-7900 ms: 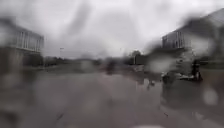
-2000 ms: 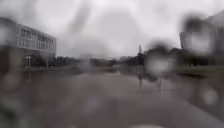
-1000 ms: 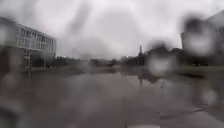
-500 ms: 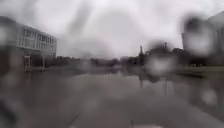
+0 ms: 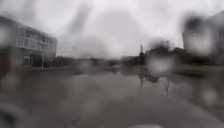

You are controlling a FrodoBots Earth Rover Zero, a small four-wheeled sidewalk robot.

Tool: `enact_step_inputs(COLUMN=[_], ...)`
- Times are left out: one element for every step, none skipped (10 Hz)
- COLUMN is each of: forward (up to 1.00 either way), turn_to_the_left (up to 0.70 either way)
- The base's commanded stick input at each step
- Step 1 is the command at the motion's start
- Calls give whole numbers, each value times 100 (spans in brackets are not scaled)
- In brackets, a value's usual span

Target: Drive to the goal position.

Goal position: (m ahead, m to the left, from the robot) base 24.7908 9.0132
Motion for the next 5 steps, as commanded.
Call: enact_step_inputs(forward=[100,100,100,100,100], turn_to_the_left=[1,1,2,2,0])
